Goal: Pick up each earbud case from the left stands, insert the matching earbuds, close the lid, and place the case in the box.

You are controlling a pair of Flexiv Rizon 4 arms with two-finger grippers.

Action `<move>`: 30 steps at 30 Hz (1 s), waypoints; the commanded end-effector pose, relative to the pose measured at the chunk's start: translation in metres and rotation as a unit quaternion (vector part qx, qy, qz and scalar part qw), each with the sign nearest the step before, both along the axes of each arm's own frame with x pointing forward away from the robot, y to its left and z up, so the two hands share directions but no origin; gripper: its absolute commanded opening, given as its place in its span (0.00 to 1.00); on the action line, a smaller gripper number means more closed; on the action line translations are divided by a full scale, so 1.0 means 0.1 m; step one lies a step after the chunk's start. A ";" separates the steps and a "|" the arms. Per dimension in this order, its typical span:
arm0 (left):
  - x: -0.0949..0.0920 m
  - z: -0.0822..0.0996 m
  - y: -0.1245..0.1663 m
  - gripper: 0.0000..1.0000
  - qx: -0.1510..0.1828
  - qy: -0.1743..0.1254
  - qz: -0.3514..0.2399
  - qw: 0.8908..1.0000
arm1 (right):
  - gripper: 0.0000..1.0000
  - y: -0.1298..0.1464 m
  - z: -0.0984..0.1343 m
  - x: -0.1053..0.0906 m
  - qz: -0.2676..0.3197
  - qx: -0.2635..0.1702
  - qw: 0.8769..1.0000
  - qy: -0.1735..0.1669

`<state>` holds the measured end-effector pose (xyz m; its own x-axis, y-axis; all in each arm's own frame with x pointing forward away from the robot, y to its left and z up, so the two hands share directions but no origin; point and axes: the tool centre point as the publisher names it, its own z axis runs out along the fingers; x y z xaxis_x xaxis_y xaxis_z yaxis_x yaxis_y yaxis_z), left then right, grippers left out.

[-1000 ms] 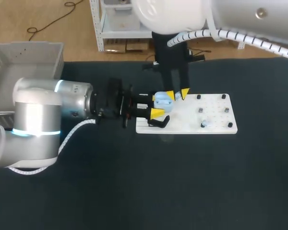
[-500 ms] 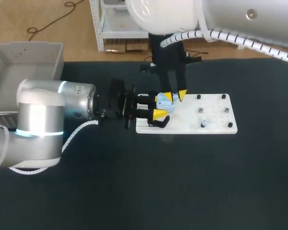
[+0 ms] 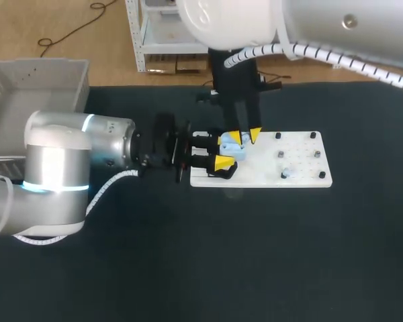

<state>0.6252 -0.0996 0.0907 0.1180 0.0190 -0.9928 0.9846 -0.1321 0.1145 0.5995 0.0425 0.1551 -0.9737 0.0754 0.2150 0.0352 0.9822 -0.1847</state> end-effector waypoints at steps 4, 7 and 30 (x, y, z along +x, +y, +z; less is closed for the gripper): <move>0.01 -0.03 -0.01 0.00 -0.003 0.001 -0.001 1.000 | 0.00 0.03 -0.04 0.04 0.000 -0.002 1.000 0.000; 0.01 -0.03 -0.01 0.00 -0.003 0.001 -0.001 1.000 | 0.00 0.04 -0.06 0.06 -0.002 -0.006 1.000 0.002; 0.01 -0.03 -0.01 0.00 -0.003 0.001 -0.001 1.000 | 0.00 0.10 -0.13 0.12 -0.049 -0.015 0.999 0.012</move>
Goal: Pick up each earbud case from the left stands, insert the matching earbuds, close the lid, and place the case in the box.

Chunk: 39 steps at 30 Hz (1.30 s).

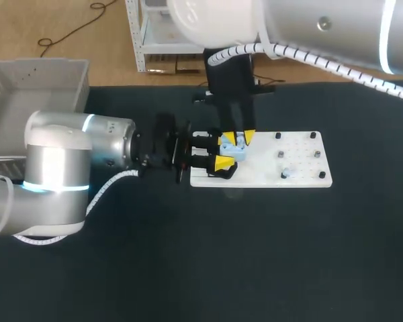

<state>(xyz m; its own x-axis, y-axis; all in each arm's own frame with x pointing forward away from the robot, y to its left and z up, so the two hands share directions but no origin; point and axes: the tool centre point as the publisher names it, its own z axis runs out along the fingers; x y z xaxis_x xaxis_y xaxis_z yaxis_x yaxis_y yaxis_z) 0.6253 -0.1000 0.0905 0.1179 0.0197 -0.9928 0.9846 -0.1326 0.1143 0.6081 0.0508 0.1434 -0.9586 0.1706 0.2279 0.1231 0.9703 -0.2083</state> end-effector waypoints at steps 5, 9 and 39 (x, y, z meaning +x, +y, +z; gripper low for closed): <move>0.01 -0.03 0.00 0.00 -0.003 0.000 -0.001 1.000 | 0.00 0.02 -0.03 0.05 -0.005 -0.008 1.000 0.006; 0.01 -0.03 0.00 0.00 -0.003 0.000 -0.001 1.000 | 0.00 0.01 -0.05 0.07 -0.008 -0.012 1.000 0.009; 0.01 -0.03 0.00 0.00 -0.003 0.000 -0.001 1.000 | 0.00 -0.04 -0.15 0.08 -0.023 -0.009 1.000 0.014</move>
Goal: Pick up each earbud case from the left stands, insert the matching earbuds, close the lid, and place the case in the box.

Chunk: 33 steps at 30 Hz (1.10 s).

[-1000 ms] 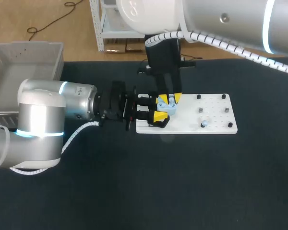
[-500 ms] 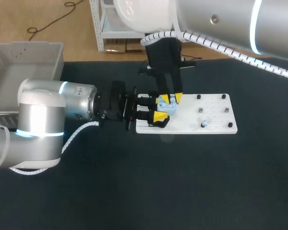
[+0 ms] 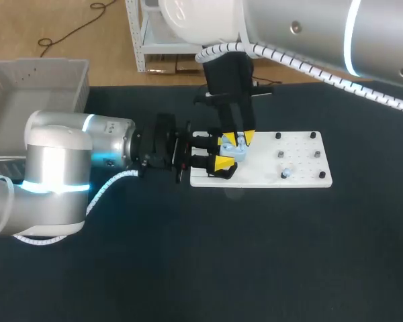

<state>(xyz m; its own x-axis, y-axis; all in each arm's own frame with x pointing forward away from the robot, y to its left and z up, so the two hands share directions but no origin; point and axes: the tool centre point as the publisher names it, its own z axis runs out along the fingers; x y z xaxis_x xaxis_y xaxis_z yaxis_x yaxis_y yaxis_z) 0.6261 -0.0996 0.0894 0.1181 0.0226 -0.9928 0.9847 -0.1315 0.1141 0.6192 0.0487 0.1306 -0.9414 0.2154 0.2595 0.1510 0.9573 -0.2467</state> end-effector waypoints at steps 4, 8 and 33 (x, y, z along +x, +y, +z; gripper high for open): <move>0.00 -0.02 -0.01 0.00 -0.004 0.001 -0.002 1.000 | 0.00 -0.05 -0.02 -0.05 -0.020 0.027 0.999 -0.010; 0.00 -0.02 -0.01 0.00 -0.004 0.001 -0.002 1.000 | 0.00 -0.06 -0.01 -0.08 -0.027 0.038 0.999 -0.016; 0.00 -0.02 -0.01 0.00 -0.004 0.001 -0.002 1.000 | 0.00 0.03 0.41 -0.39 -0.104 0.028 0.982 -0.154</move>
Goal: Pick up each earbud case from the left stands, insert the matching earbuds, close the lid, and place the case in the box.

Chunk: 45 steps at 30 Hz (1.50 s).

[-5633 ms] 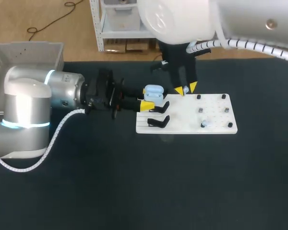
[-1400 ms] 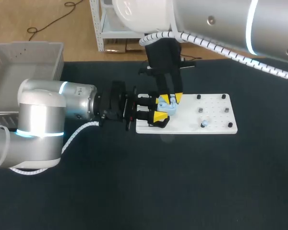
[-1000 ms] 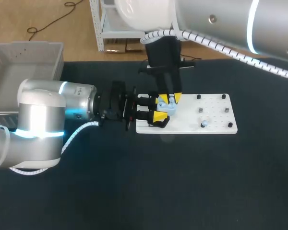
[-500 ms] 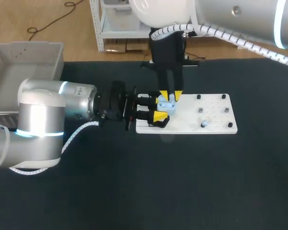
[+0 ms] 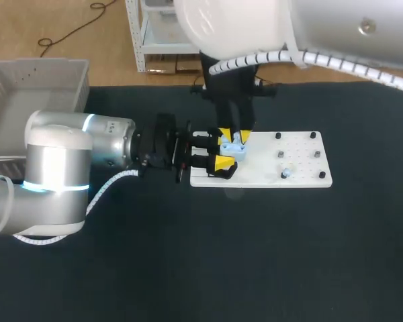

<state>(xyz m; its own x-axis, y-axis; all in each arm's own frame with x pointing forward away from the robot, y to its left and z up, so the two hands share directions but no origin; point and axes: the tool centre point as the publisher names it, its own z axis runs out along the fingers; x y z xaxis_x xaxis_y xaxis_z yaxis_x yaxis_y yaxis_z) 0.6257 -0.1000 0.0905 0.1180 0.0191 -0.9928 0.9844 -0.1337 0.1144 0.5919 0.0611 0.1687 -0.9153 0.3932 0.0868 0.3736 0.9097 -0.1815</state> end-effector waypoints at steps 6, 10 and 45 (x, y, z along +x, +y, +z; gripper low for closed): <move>0.01 -0.03 0.00 0.00 -0.003 0.000 -0.001 1.000 | 0.00 -0.20 0.03 -0.11 -0.051 0.038 0.995 -0.076; 0.01 -0.03 0.00 0.00 -0.003 0.000 -0.001 1.000 | 0.00 -0.21 0.02 -0.10 -0.059 0.042 0.994 -0.079; 0.01 -0.03 0.00 0.00 -0.003 0.000 -0.001 1.000 | 0.00 -0.15 0.00 -0.05 -0.143 0.001 0.988 -0.062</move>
